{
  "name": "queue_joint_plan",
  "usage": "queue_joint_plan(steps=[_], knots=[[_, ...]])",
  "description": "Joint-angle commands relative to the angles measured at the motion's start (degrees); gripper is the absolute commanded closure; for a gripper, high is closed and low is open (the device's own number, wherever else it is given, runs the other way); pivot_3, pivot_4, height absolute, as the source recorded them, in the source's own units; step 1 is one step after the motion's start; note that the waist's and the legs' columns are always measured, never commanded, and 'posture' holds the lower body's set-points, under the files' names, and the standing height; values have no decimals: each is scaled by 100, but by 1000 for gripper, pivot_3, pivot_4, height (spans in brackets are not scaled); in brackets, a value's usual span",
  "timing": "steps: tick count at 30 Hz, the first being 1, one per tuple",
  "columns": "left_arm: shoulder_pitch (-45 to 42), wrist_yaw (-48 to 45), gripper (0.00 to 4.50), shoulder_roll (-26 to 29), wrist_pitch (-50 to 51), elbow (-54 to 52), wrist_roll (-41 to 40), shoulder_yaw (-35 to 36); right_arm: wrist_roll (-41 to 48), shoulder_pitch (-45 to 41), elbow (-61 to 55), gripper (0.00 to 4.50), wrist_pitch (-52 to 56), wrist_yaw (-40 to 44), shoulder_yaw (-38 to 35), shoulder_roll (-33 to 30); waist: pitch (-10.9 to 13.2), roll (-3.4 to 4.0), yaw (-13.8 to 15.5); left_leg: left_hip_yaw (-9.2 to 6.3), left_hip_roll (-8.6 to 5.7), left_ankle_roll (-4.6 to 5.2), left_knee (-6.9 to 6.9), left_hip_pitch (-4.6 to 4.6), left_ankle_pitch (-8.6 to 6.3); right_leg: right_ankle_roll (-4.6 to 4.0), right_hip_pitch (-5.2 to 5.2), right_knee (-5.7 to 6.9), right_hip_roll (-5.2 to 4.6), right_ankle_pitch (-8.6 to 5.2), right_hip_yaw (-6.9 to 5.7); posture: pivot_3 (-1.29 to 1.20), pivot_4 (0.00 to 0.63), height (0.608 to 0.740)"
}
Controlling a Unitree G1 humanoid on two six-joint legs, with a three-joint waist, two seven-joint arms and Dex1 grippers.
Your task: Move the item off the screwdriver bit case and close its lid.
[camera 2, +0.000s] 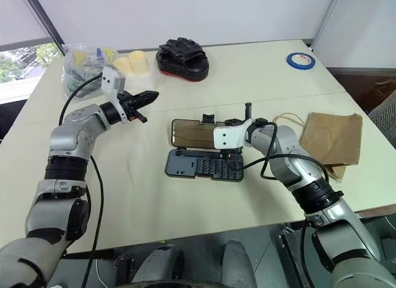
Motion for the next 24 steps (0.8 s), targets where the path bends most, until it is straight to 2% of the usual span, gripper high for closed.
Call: queue_joint_plan(steps=[1,8,14,15,16,21,23,24], knots=[[-138,-284,4500,-51,-444,388,248,-244,-60,40,-403,4473,-10,6,-98,24,0,0,1,2,0,0,0,0,0,0,0,0,0,0,0,0,150,740],[-126,-789,4500,-402,-1030,1101,682,-789,-82,119,-568,4473,101,57,-152,43,1,-2,6,16,-1,0,0,-3,0,0,1,-2,0,0,0,0,150,740],[53,-1132,4500,-599,-999,862,764,-1050,-9,136,-519,4473,173,87,-209,40,1,-2,3,16,-1,1,0,-3,0,0,1,-2,0,0,-1,0,150,740],[58,-1141,4500,-612,-976,825,757,-1038,10,139,-496,3922,170,95,-225,26,2,-3,14,16,-1,1,0,-3,0,0,1,-2,0,0,-1,0,150,740],[63,-1144,4500,-614,-948,795,750,-1025,52,138,-489,3669,207,123,-263,26,2,-3,19,15,-1,0,1,-4,0,0,1,-2,0,0,-1,0,150,740],[98,-1188,4500,-595,-911,737,734,-997,230,6,-625,1260,620,492,-418,8,2,-3,19,15,-1,1,2,-4,0,0,1,-2,0,0,-1,0,150,740],[119,-1206,4500,-594,-918,688,725,-990,432,-27,-904,264,1052,1059,-565,-116,3,-2,21,15,-1,1,2,-5,0,0,1,-2,0,0,0,0,150,740],[119,-1218,4500,-599,-894,637,705,-981,588,-46,-1135,79,1341,1400,-686,-208,4,-1,23,15,-1,1,2,-6,0,0,1,-4,0,0,-1,0,150,740]])
